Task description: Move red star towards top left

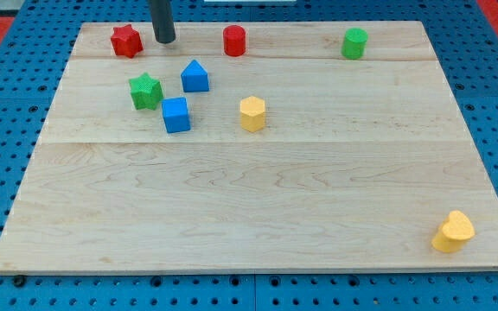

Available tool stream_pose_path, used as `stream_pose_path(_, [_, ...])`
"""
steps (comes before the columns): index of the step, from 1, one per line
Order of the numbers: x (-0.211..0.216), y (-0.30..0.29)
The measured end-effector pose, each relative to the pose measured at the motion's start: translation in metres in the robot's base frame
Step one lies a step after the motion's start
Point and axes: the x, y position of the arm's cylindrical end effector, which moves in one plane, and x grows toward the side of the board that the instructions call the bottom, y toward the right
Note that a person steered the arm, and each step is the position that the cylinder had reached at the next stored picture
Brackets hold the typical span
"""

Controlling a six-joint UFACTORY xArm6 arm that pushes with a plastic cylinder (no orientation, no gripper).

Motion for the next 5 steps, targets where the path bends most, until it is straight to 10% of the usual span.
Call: stream_pose_path(5, [0.0, -0.0077])
